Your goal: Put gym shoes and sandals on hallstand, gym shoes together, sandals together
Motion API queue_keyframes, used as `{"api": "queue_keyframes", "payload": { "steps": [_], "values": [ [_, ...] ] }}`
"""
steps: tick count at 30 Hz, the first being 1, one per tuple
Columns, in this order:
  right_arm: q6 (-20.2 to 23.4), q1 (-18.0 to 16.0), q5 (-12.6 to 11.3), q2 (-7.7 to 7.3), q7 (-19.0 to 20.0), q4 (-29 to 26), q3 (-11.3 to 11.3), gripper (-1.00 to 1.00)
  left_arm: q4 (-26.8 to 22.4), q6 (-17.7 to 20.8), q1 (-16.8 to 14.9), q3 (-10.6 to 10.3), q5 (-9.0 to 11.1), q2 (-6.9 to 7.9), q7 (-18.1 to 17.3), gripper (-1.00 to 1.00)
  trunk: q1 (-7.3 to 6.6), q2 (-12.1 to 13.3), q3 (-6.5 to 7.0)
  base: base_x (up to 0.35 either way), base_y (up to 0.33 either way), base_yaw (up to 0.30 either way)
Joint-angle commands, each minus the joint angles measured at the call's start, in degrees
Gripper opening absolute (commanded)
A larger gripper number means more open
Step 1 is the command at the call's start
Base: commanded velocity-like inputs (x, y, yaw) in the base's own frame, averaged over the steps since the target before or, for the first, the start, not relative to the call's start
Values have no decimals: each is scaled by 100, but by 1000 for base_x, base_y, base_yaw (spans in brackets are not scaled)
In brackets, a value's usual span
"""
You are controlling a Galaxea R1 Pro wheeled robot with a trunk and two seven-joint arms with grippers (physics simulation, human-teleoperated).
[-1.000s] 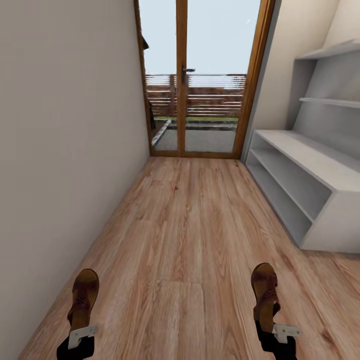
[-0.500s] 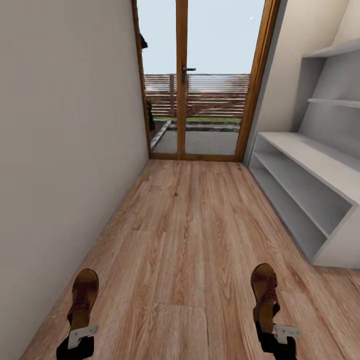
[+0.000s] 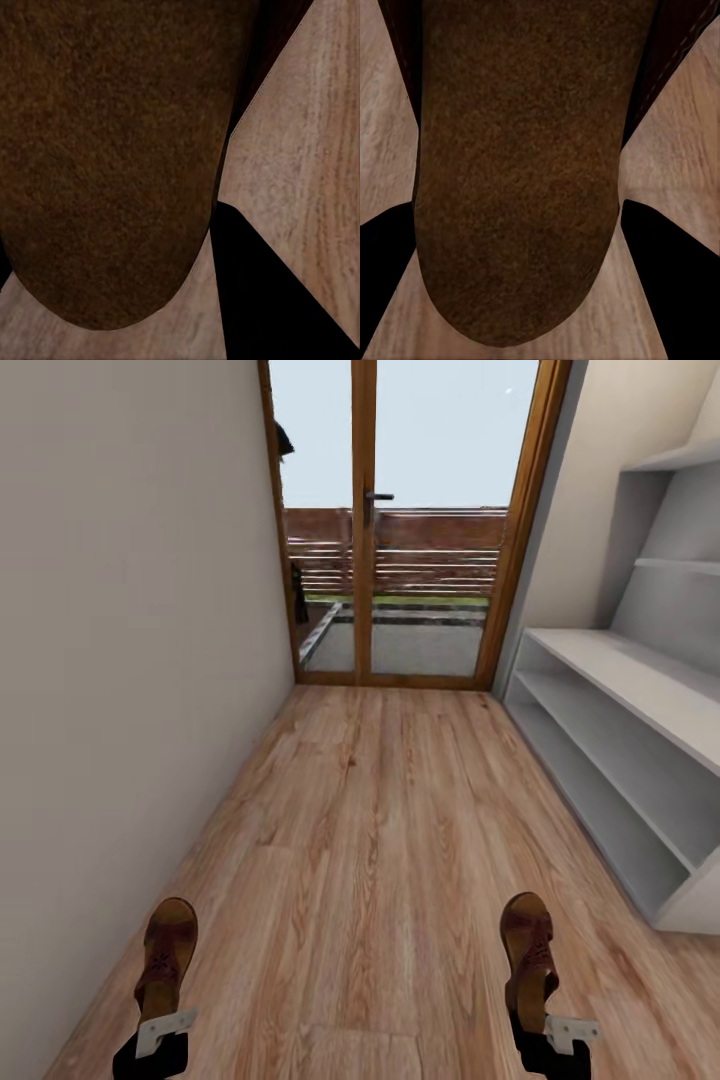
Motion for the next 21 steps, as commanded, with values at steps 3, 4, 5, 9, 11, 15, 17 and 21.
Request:
{"api": "queue_keyframes", "payload": {
  "steps": [3, 4, 5, 9, 11, 15, 17, 21],
  "values": [
    [-18, -6, 6, 0, 53, 4, -56, -100, 5, -20, -5, 44, -81, -2, 4, -100, 2, -2, -5, 340, 0, 0],
    [-18, -6, 5, -1, 52, 5, -55, -100, 5, -20, -5, 44, -81, -2, 4, -100, 2, -2, -5, 340, 0, 0],
    [-18, -5, 4, -1, 52, 5, -56, -100, 5, -20, -5, 44, -81, -2, 4, -100, 2, -2, -5, 340, 0, 0],
    [-18, -6, 3, -1, 49, 5, -56, -100, 5, -20, -5, 44, -81, -2, 4, -100, 2, -2, -5, 340, 0, 0],
    [-18, -6, 3, -2, 49, 4, -57, -100, 5, -20, -5, 44, -81, -2, 4, -100, 2, -2, -5, 340, 0, 0],
    [-18, -4, 3, 1, 46, 9, -57, -100, 5, -24, -5, 44, -81, -2, 4, -100, 2, -2, -5, 340, 0, 0],
    [-18, -6, 3, 2, 46, 7, -58, -100, 5, -22, -5, 44, -81, -2, 4, -100, 2, -2, -5, 340, 0, 0],
    [-18, -6, 3, -1, 46, 8, -59, -100, 5, -21, -4, 44, -81, -2, 4, -100, 2, -2, -5, 340, 0, 0]
  ]
}}
